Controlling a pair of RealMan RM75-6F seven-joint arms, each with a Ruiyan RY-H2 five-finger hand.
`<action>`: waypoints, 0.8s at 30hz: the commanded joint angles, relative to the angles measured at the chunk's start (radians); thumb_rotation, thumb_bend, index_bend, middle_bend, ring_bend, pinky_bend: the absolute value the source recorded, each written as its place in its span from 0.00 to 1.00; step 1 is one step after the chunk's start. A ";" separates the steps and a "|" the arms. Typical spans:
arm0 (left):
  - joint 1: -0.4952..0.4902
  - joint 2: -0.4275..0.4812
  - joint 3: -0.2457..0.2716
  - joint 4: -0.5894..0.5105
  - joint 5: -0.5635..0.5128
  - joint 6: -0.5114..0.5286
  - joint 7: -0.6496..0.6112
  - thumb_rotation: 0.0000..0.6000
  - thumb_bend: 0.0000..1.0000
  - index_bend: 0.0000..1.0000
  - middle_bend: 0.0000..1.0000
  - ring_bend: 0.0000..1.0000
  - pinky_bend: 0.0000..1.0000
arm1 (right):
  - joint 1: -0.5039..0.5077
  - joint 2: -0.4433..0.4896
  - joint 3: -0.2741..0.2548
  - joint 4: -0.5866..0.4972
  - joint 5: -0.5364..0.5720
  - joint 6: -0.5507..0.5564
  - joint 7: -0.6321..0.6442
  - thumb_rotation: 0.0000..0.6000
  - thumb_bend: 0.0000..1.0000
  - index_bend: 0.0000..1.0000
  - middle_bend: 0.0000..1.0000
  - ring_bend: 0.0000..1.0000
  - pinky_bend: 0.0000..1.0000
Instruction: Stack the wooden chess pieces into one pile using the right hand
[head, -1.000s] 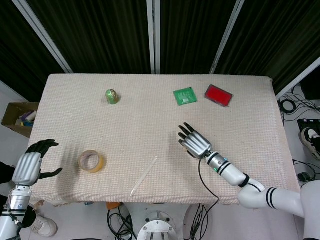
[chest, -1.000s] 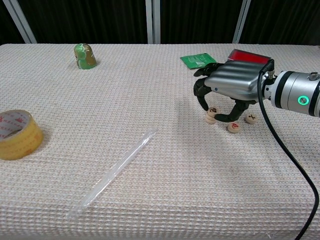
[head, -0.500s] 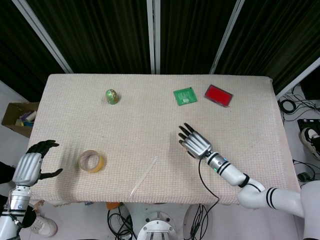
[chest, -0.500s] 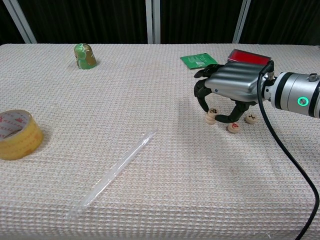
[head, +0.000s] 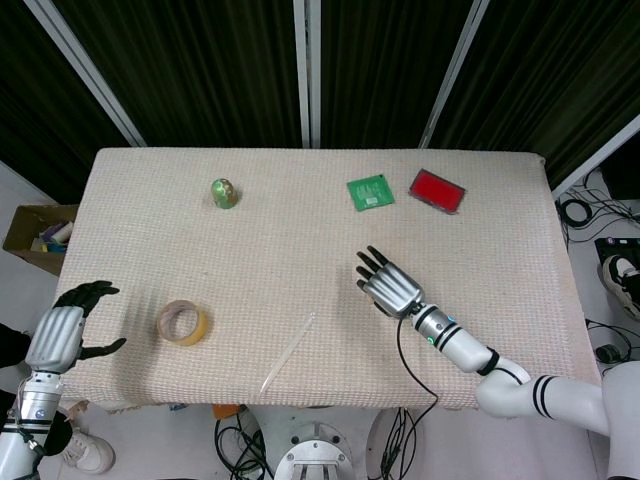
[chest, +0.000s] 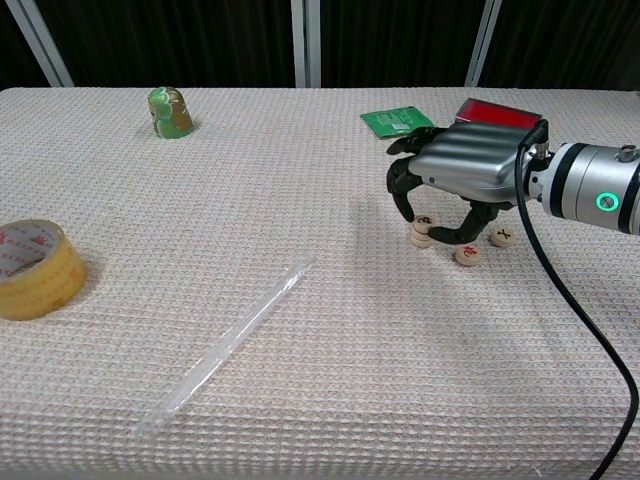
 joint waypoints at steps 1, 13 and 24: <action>0.000 0.000 0.001 0.000 0.001 0.000 0.000 1.00 0.00 0.27 0.19 0.17 0.21 | 0.000 -0.001 -0.001 0.001 0.000 -0.001 -0.001 1.00 0.34 0.43 0.23 0.00 0.00; 0.000 0.004 0.000 -0.004 -0.001 -0.001 0.000 1.00 0.00 0.27 0.19 0.17 0.21 | -0.024 0.033 -0.002 -0.035 -0.005 0.040 -0.001 1.00 0.25 0.31 0.22 0.00 0.00; -0.007 0.001 -0.004 -0.005 0.011 0.003 0.001 1.00 0.00 0.27 0.19 0.17 0.21 | -0.192 0.157 -0.056 -0.152 -0.012 0.219 0.100 1.00 0.12 0.35 0.21 0.00 0.00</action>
